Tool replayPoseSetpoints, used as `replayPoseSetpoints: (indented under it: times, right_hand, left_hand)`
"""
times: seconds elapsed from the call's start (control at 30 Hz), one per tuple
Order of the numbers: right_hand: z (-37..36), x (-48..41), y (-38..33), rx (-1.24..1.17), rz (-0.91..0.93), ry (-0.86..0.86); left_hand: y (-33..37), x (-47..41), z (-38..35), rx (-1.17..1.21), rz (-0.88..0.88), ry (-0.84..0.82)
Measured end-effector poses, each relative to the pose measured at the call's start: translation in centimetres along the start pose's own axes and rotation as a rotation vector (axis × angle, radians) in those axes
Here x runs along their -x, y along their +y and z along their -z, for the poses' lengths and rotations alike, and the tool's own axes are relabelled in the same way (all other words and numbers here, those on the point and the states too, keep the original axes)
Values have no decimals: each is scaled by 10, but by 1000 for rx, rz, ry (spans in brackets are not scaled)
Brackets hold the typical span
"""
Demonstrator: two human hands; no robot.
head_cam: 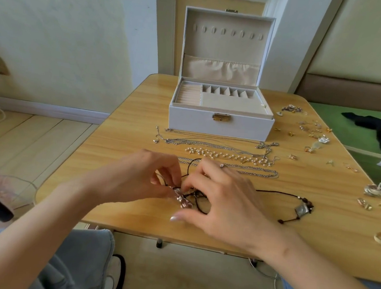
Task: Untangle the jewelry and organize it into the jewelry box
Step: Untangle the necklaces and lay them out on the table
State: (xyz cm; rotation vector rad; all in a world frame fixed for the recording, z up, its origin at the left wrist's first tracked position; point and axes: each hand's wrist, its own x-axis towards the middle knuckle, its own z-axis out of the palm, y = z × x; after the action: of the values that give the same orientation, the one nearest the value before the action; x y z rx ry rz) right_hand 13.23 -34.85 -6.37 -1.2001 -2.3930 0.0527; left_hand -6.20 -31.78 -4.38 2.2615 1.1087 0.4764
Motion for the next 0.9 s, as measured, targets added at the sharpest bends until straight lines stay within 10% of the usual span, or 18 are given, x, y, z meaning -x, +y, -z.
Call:
replayPoseSetpoints:
  times: [0.37,0.67,0.9]
  right_hand:
    - [1,1,12,141,157,23]
    - [56,-11,34,-1038,-265,101]
    - [63,-16,46,-1362,-280,206]
  left_hand:
    - [-3,-7,-6,43,29,98]
    - [26,-14,-13,608,-94,125]
    - [35,-28,-20,666,-99,167]
